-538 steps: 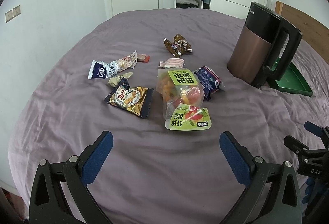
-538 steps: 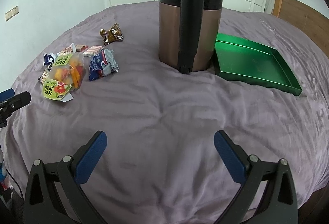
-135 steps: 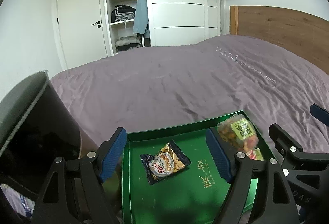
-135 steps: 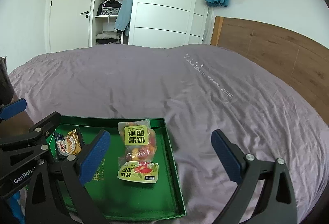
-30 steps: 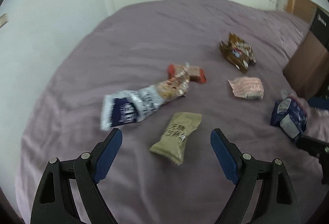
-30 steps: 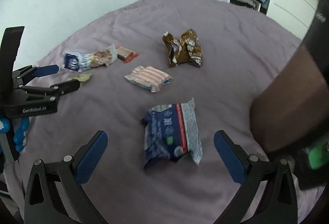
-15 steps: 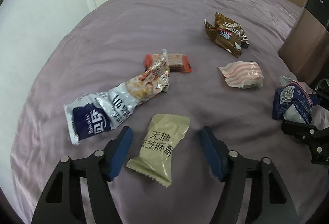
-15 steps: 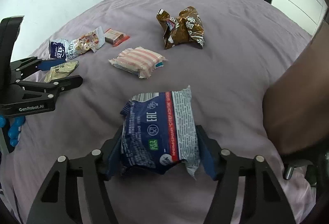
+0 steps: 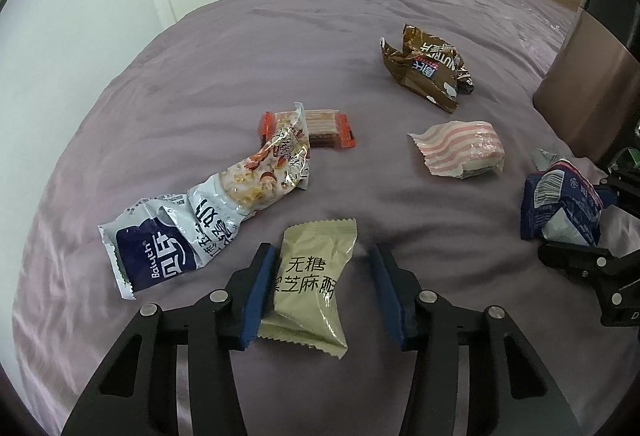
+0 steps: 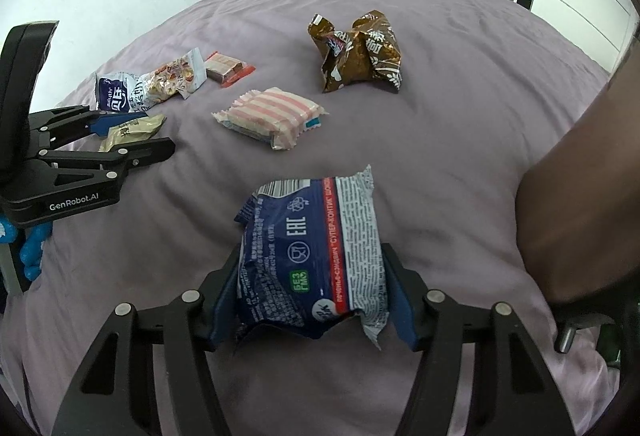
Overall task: Organize snacks
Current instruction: 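Grasp the khaki sesame candy with the left tool while the right tool grasps the blue wafer bag, then carry the sesame candy and wafer bag over the green tray with both tools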
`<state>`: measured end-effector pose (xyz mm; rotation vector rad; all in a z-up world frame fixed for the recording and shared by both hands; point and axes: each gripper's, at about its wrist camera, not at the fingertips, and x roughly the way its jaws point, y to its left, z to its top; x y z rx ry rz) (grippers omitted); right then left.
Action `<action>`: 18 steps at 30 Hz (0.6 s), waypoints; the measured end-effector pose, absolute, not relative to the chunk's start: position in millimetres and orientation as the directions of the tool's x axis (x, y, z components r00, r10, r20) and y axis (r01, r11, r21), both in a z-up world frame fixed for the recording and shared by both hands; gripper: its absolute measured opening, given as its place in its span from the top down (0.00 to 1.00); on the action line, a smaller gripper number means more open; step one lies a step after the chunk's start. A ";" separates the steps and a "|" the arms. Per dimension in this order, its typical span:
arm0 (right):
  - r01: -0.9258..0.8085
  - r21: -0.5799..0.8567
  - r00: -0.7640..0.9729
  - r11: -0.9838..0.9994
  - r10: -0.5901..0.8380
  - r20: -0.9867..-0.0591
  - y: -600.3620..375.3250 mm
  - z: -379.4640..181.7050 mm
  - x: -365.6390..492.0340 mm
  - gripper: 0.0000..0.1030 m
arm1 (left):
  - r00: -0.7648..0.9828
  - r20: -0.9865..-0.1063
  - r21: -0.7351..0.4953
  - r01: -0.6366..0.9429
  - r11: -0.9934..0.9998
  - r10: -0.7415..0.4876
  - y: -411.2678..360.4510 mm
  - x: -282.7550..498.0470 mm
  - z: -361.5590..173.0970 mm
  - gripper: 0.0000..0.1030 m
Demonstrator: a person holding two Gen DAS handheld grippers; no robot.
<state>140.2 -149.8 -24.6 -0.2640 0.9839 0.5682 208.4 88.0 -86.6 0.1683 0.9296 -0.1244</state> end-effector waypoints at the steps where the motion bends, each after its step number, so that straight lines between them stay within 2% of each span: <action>1: -0.564 0.041 0.426 0.825 0.332 -0.841 -150.3 -24.9 140.1 0.64 | 0.593 -0.804 0.091 0.180 0.980 -0.034 87.3 208.5 -87.0 0.58; 12: -0.565 0.040 0.433 0.824 0.337 -0.836 -150.7 -24.6 138.6 0.65 | 0.599 -0.800 0.109 0.195 0.975 -0.030 79.2 206.8 -88.1 0.69; 18: -0.565 0.035 0.438 0.824 0.336 -0.834 -151.2 -22.9 136.7 0.65 | 0.603 -0.797 0.119 0.196 0.973 -0.024 74.6 206.9 -89.2 0.71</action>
